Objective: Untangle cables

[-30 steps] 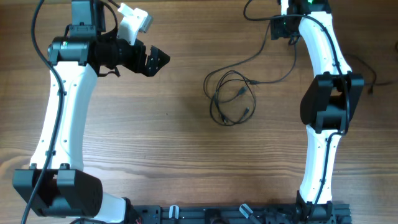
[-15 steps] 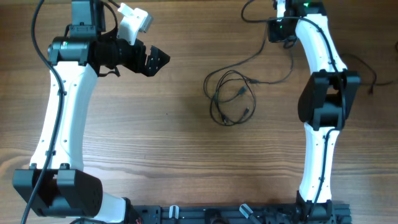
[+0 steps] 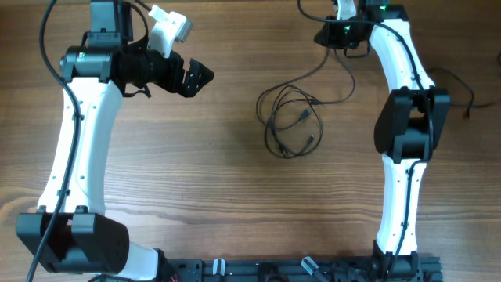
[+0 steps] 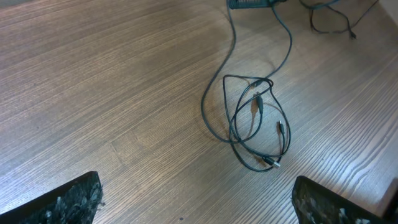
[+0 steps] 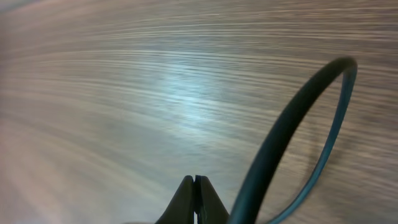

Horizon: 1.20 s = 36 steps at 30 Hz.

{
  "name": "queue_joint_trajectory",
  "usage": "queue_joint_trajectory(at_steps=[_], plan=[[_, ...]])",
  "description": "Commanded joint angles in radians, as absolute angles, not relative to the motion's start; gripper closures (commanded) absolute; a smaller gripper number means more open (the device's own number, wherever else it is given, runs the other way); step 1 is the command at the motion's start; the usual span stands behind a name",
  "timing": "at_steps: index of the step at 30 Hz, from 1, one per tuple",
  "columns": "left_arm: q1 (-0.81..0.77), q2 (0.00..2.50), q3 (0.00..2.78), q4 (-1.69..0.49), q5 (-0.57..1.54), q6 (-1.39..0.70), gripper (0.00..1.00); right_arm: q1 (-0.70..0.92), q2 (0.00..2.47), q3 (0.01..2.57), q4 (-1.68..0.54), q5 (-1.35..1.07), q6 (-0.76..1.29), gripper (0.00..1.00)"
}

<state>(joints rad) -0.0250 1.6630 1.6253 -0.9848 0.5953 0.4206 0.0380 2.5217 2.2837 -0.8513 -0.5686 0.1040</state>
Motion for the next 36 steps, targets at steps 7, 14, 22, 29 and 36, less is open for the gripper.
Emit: queue_joint_trajectory(at_steps=[7, 14, 22, 29, 36], plan=[[-0.024, 1.636, 1.62, -0.99, 0.593, 0.411, 0.0, 0.075, 2.1, 2.308, -0.891, -0.667, 0.187, 0.96], [-0.024, 1.636, 1.62, -1.003, 0.593, 0.412, 0.0, 0.093, 1.845, 2.308, -0.957, -0.591, 0.194, 0.95], [-0.024, 1.636, 1.62, -1.02, 0.593, 0.411, 0.0, 0.093, 1.669, 2.308, -1.011, -0.574, 0.179, 0.96], [-0.024, 1.636, 1.62, -1.041, 0.593, 0.412, 0.0, 0.093, 1.545, 2.378, -1.027, -0.562, 0.174, 0.96], [-0.024, 1.636, 1.62, -1.041, 0.593, 0.412, 0.0, 0.092, 1.499, 2.534, -1.184, -0.367, 0.125, 0.95]])
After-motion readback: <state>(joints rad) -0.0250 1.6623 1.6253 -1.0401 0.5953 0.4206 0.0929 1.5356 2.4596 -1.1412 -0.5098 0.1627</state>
